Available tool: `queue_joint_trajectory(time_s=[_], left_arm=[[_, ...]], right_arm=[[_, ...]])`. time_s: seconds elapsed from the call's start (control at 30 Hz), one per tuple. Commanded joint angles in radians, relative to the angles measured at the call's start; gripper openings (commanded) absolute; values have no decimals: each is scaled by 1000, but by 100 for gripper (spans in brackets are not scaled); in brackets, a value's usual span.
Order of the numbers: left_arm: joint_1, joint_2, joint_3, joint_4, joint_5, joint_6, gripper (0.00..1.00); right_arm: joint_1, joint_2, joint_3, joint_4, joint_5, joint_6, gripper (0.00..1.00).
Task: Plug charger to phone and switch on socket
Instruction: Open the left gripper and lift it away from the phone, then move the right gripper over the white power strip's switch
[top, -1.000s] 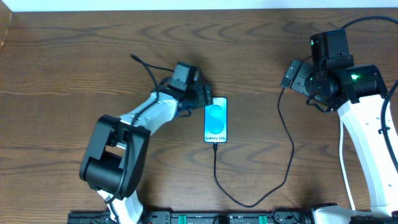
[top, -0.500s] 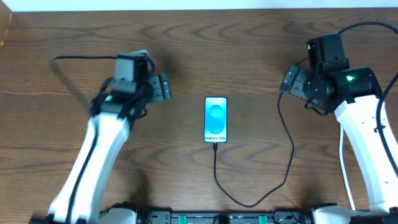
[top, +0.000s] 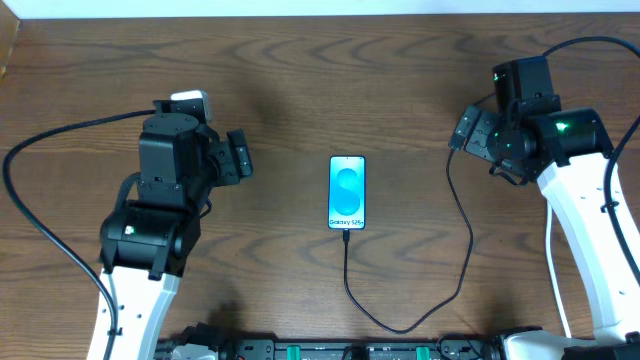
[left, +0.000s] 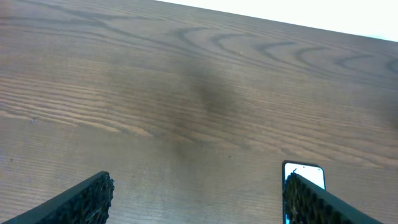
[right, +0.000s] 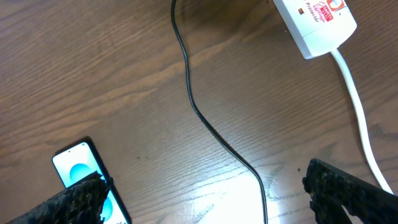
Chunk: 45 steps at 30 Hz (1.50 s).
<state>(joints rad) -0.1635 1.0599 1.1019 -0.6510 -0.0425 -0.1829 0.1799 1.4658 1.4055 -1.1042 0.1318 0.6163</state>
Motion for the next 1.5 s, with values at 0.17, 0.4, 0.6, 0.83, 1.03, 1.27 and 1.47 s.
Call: queue_joint_trajectory(time_s=[0.17,0.4,0.6,0.83,1.03,1.27,1.47], left_arm=[[4,13,10,-48,-22,10,87],[4,13,10,-56,-22,10,88],[4,13,10,-56,-22,10,88],[4,13,10,-56,-22,11,88],[4,13,10,-56,-22,10,88],[4,13,10,-56,-22,10,88],[4,13,10,-56,-22,10,88]], right_arm=[[-2,1,-5,0,16,-11,99],[-2,1,-5,0,16,-11,99],[-2,1,-5,0,16,-11,99],[-2,1,-5,0,16,-11,99],[-2,1,-5,0,20,-12,99],[-3,1,-5,2,28,-11,99],[-9,1,-5,19,14,-77,99]])
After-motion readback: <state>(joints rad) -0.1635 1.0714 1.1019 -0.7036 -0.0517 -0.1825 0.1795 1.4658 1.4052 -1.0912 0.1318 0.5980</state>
